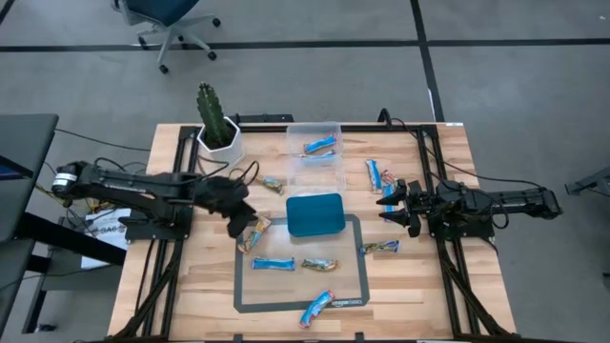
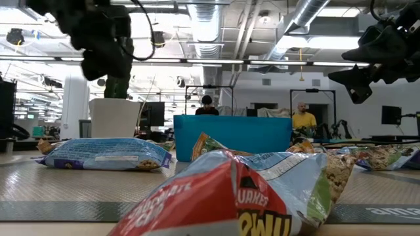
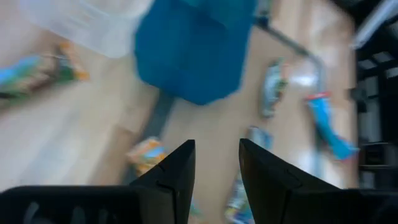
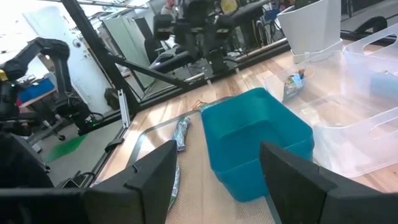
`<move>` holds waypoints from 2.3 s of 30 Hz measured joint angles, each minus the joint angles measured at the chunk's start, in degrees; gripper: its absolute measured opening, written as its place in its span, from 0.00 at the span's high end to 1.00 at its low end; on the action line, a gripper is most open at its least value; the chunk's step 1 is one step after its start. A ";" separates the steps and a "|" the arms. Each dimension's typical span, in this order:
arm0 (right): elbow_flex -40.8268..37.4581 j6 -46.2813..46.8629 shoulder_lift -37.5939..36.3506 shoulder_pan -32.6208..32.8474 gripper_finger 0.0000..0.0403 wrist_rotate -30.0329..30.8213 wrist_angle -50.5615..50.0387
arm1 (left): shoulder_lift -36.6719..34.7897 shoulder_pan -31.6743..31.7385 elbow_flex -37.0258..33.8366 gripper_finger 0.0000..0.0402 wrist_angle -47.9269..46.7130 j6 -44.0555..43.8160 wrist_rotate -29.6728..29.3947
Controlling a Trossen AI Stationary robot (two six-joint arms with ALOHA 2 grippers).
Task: Pick and place Granola Bars by type
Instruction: Put the red granola bar into the top transparent bin
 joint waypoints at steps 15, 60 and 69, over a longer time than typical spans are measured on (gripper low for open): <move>0.02 -0.01 -0.02 0.00 0.45 -0.07 0.03 | -6.44 -10.57 -4.83 0.71 1.08 -12.88 -2.15; 0.01 -0.01 -0.02 -0.02 0.45 -0.04 0.03 | 71.63 -24.30 65.84 0.46 -15.67 -29.25 -2.00; 0.01 -0.01 -0.02 0.00 0.45 -0.02 0.00 | 74.40 -25.56 66.99 0.50 -14.62 -31.09 -2.79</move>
